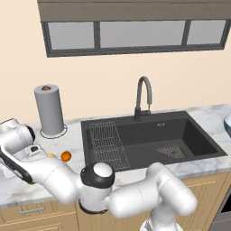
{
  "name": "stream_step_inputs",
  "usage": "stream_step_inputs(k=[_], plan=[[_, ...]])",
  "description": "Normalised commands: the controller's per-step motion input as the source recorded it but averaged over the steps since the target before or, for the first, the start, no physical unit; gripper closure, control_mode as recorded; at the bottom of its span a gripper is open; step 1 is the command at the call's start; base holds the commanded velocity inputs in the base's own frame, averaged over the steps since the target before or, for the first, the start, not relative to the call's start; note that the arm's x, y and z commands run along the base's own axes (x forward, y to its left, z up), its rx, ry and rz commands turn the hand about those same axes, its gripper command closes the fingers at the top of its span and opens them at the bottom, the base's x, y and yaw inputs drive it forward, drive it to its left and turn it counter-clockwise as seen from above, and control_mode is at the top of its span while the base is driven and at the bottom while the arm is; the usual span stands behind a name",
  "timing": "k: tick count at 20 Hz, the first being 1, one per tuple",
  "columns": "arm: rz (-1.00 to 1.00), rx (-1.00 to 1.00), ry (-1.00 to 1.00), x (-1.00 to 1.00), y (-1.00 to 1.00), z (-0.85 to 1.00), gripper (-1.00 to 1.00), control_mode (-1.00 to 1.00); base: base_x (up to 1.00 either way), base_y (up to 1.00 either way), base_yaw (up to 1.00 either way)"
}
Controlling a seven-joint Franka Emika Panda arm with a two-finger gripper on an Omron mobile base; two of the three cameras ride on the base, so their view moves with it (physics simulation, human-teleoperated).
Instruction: There is a mixed pile of frozen fruits and vegetables on the counter. Locate all the frozen vegetables and place the items in a bowl on the counter. Take all the frozen fruits and defrost them in a running sink.
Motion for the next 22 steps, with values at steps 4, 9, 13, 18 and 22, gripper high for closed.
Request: stream_step_inputs(k=[4,9,13,18,22], plan=[[-0.15,0.0,-0.01,-0.36,-0.73,0.41,1.0,-1.0,0.0,0.0,0.0],[-0.16,-0.04,-0.03,-0.35,-0.68,0.37,1.0,-1.0,0.0,0.0,0.0],[-0.16,-0.04,-0.01,-0.21,-0.76,0.45,1.0,-1.0,0.0,0.0,0.0],[-0.06,-0.03,-0.06,-0.19,-0.76,0.56,1.0,-1.0,0.0,0.0,0.0],[-0.04,0.0,-0.15,-0.37,-0.78,0.46,1.0,-1.0,0.0,0.0,0.0]])
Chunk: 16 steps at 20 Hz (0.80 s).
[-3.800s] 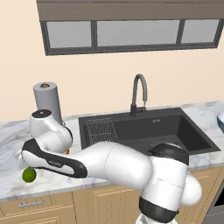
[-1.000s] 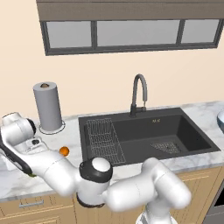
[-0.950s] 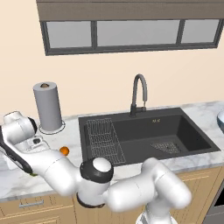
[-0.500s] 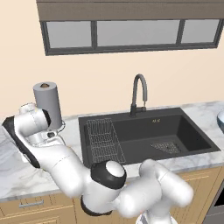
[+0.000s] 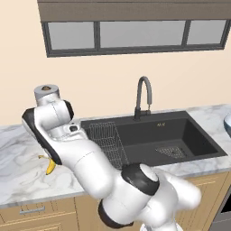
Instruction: There is a mixed pile of frozen fruits and vegetables on the counter. Locate all the frozen vegetables and place the items in a bowl on the counter. Take all the frozen fruits and defrost them in a running sink.
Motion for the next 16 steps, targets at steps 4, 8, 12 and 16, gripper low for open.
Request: stream_step_inputs(k=[4,8,12,16], plan=[[-0.01,0.03,-0.22,-0.33,-0.91,0.24,1.0,-1.0,0.0,0.0,0.0],[0.01,0.06,-0.31,-0.28,-1.0,0.12,1.0,-1.0,0.0,0.0,0.0],[0.05,0.09,-0.31,-0.18,-0.99,0.18,1.0,-1.0,0.0,0.0,0.0],[0.04,0.11,-0.18,-0.12,-0.99,0.31,1.0,-1.0,0.0,0.0,0.0]])
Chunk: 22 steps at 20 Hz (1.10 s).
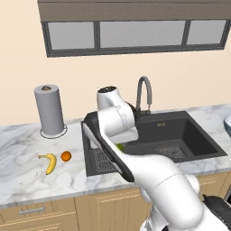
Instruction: There is a mixed pile of frozen fruits and vegetables on the counter. Locate all the frozen vegetables and place the items in a bowl on the counter. Take all the frozen fruits and defrost them in a running sink.
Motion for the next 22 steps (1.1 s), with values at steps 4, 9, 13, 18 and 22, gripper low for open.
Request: stream_step_inputs(k=[4,9,13,18,22], plan=[[0.05,0.06,-0.05,0.0,-0.97,0.27,1.0,-1.0,0.0,0.0,0.0],[0.03,0.04,-0.03,0.0,-1.0,0.19,1.0,-1.0,0.0,0.0,0.0],[0.0,0.0,0.0,0.0,-1.0,0.16,1.0,-1.0,0.0,0.0,0.0],[0.0,0.0,0.0,0.0,-1.0,0.02,1.0,-1.0,0.0,0.0,0.0],[0.0,0.0,0.01,0.01,-1.0,0.01,1.0,-1.0,0.0,0.0,0.0]])
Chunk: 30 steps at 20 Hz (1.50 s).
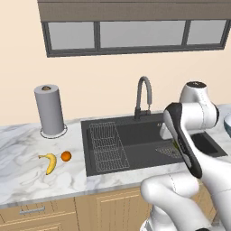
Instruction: There is a mixed pile of frozen fruits and vegetables on the counter. Locate all the frozen vegetables and place the items in a bowl on the counter. Take all the frozen fruits and defrost them in a running sink.
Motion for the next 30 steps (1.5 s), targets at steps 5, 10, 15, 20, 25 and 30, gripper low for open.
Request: stream_step_inputs(k=[5,10,15,20,25,30], plan=[[0.0,0.02,0.02,0.02,-1.0,-0.07,1.0,-1.0,0.0,0.0,0.0],[0.05,0.04,0.05,0.14,-0.79,0.12,1.0,-1.0,0.0,0.0,0.0],[0.16,0.04,0.03,0.02,-0.58,0.6,1.0,-1.0,0.0,0.0,0.0],[0.14,0.03,-0.05,0.03,-0.68,0.37,1.0,-1.0,0.0,0.0,0.0],[0.1,0.03,-0.09,0.04,-0.86,0.32,1.0,-1.0,0.0,0.0,0.0],[0.08,-0.01,-0.16,0.1,-0.94,0.29,1.0,-1.0,0.0,0.0,0.0]])
